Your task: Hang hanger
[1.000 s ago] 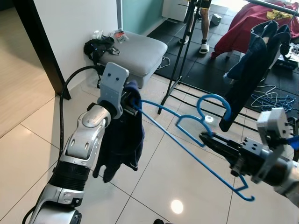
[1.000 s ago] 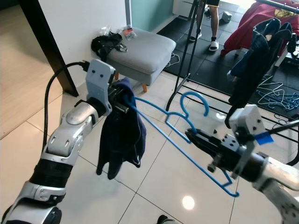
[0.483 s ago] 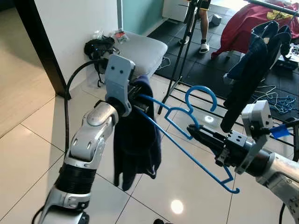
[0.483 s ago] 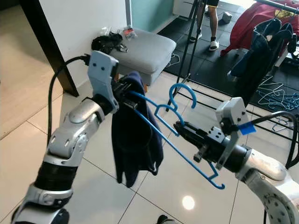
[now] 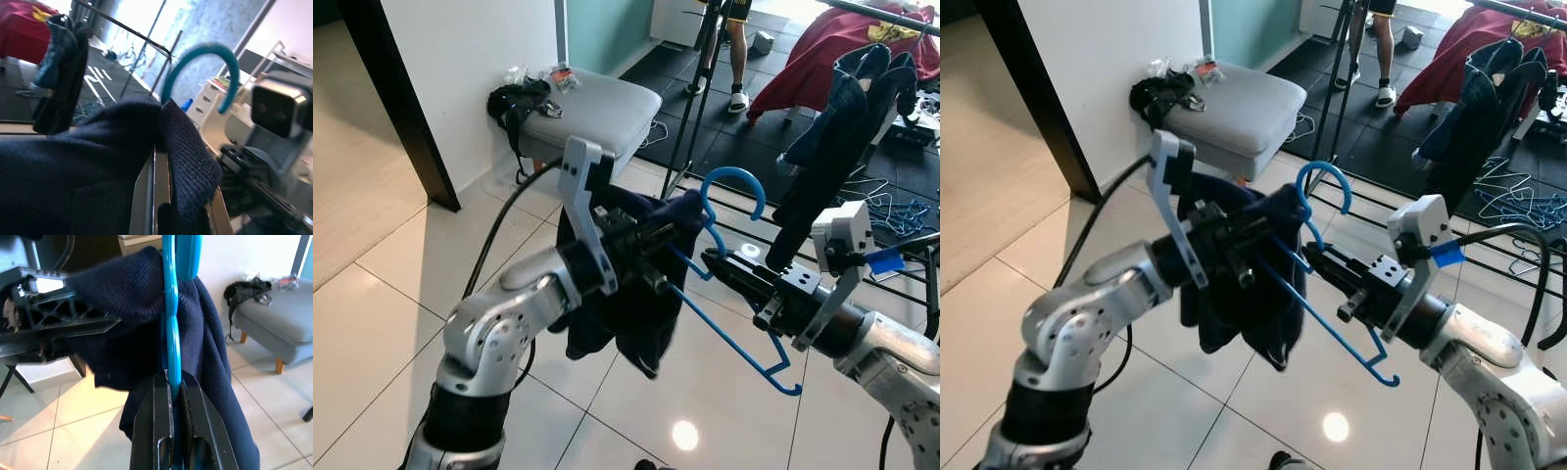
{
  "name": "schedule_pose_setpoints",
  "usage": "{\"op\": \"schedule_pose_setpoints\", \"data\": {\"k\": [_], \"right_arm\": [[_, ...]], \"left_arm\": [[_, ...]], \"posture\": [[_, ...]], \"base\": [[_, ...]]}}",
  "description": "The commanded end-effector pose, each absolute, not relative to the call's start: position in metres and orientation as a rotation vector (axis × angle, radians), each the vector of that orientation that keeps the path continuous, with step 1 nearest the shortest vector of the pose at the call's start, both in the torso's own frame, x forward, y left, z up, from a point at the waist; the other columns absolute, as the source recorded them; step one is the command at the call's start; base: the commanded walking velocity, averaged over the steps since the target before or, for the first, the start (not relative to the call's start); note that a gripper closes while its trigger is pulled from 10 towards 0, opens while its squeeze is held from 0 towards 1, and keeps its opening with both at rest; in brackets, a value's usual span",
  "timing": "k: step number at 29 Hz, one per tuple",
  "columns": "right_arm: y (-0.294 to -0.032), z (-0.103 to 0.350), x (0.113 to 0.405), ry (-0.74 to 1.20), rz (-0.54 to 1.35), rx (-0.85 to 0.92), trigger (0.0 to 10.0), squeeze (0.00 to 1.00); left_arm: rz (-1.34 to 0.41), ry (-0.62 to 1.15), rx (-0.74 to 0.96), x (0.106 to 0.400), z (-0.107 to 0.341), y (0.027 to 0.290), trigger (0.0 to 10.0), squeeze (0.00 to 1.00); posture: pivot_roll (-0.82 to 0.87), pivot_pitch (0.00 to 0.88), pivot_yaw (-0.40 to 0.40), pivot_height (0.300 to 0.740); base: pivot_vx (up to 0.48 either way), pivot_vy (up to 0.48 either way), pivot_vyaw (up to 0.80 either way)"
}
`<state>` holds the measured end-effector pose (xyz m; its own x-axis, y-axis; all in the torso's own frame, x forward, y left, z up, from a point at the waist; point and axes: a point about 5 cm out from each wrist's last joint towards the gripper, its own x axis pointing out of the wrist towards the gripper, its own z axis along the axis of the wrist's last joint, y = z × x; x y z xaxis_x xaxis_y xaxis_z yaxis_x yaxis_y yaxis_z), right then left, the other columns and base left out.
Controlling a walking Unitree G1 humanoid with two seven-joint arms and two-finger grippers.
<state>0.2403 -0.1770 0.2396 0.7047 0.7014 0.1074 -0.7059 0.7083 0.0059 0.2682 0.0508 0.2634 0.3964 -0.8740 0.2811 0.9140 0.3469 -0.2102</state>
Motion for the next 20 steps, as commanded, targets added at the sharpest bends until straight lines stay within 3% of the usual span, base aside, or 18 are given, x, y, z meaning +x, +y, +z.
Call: {"op": "schedule_pose_setpoints", "data": {"k": [1,10,13,14,15,16,20], "right_arm": [[-0.175,0.249,0.242,-0.159,0.787,0.057,10.0,0.0],[-0.169,0.252,0.245,-0.177,0.796,0.072,10.0,0.0],[-0.168,0.253,0.246,-0.182,0.797,0.075,10.0,0.0],[-0.167,0.254,0.246,-0.187,0.8,0.077,10.0,0.0],[-0.167,0.254,0.246,-0.187,0.8,0.077,10.0,0.0],[-0.167,0.255,0.246,-0.192,0.804,0.081,10.0,0.0],[-0.166,0.256,0.246,-0.198,0.809,0.084,10.0,0.0]], "left_arm": [[-1.295,-0.034,-0.319,0.254,0.251,0.031,10.0,0.0],[-1.266,0.017,-0.462,0.256,0.247,0.019,10.0,0.0],[-1.27,0.027,-0.402,0.253,0.242,0.015,10.0,0.0],[-1.258,0.038,-0.375,0.253,0.238,0.014,10.0,0.51],[-1.258,0.038,-0.375,0.253,0.238,0.014,10.0,0.51],[-1.244,0.046,-0.38,0.255,0.236,0.014,10.0,1.0],[-1.233,0.045,-0.366,0.255,0.234,0.014,10.0,1.0]], "posture": [[-0.07,0.188,-0.024,0.74],[-0.07,0.183,-0.024,0.74],[-0.08,0.181,-0.021,0.74],[-0.08,0.178,-0.022,0.74],[-0.08,0.178,-0.022,0.74],[-0.08,0.178,-0.022,0.74],[-0.08,0.178,-0.019,0.74]], "base": [[0.0,0.0,0.0],[0.0,0.0,0.0],[0.0,0.0,0.0],[0.0,0.0,0.0],[0.0,0.0,0.0],[0.0,0.0,0.0],[0.0,0.0,0.0]]}}
